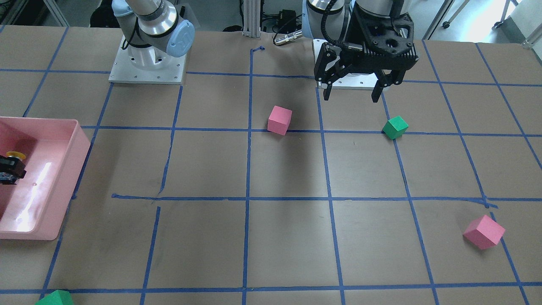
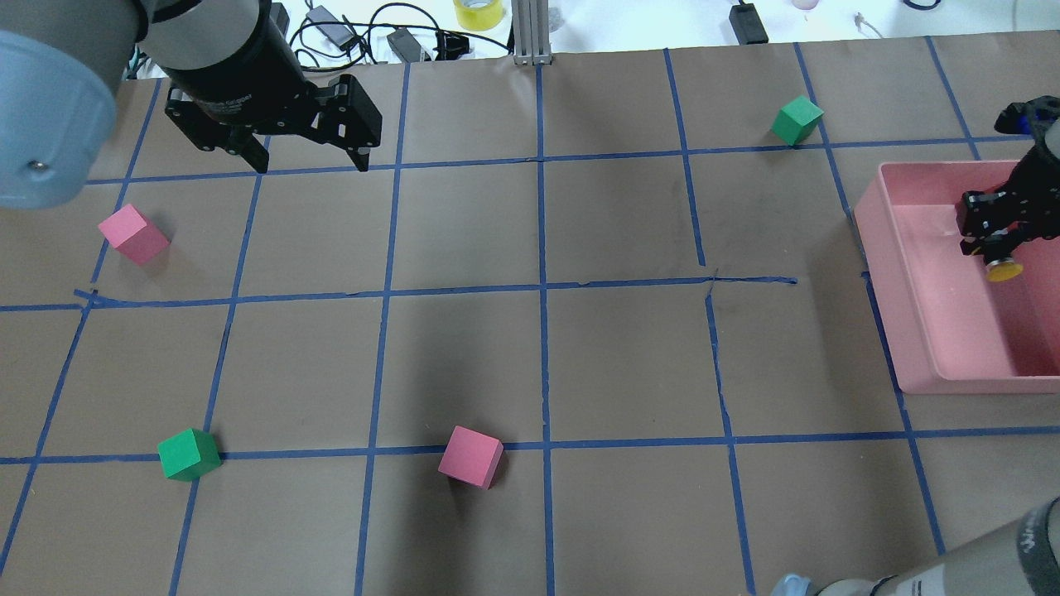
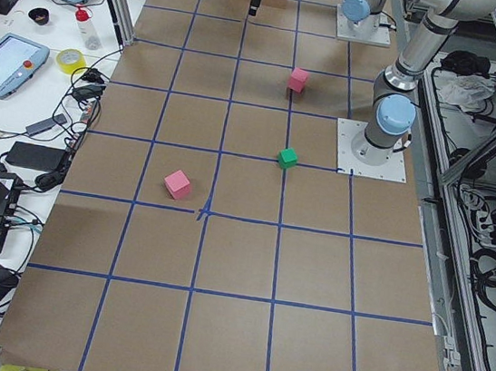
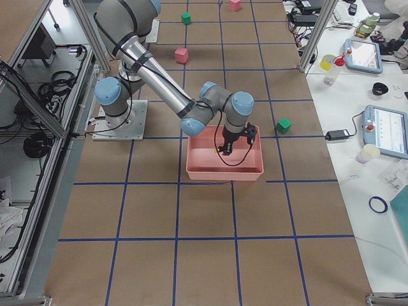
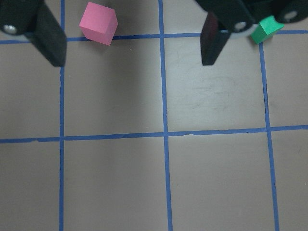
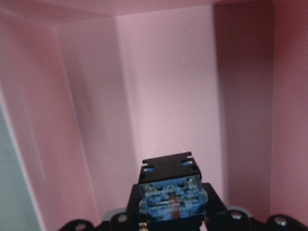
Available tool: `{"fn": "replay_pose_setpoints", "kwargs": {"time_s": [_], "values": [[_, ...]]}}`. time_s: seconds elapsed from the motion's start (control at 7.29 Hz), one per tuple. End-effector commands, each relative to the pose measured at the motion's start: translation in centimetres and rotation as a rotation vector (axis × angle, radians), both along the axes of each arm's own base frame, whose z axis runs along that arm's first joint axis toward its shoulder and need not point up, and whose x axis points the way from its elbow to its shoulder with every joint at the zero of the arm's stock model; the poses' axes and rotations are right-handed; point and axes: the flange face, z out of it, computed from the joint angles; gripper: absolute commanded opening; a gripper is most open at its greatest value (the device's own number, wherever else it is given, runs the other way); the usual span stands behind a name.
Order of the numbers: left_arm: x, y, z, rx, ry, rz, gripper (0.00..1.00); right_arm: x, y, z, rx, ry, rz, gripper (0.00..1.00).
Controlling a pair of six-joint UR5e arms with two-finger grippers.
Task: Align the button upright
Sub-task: 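Carry the switch out of the bin toward the table center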
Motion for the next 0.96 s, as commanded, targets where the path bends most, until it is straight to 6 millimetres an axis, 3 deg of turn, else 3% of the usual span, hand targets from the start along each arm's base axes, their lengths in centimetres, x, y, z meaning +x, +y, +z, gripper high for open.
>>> {"fn": "replay_pose_setpoints", "kwargs": {"time_s": [0.0,0.14,0.27,0.41,0.55,0.69,0.82], "values": [[0.0,0.0,0.0,0.0,-0.001,0.001,1.0,4.8,-2.2,5.8,-0.015,-0.022,0.064,0.0],[0.0,0.0,0.0,0.0,-0.001,0.001,1.0,9.0,-2.6,8.7,-0.026,-0.004,0.126,0.0],[0.0,0.0,0.1,-0.001,-0.001,0.001,1.0,13.9,-3.4,8.9,-0.043,-0.042,0.165,0.0],[0.0,0.0,0.1,-0.001,-0.001,0.001,1.0,22.2,-4.4,8.8,-0.073,-0.073,0.142,0.0],[0.0,0.0,0.0,0.0,-0.001,0.001,1.0,30.3,-5.0,8.4,-0.118,-0.065,0.18,0.0],[0.0,0.0,0.1,-0.001,-0.001,0.001,1.0,36.2,-6.1,6.3,-0.121,-0.077,0.155,0.0],[0.0,0.0,0.1,-0.001,-0.001,0.001,1.0,40.5,-7.7,3.8,-0.14,-0.082,0.173,0.0]]}}
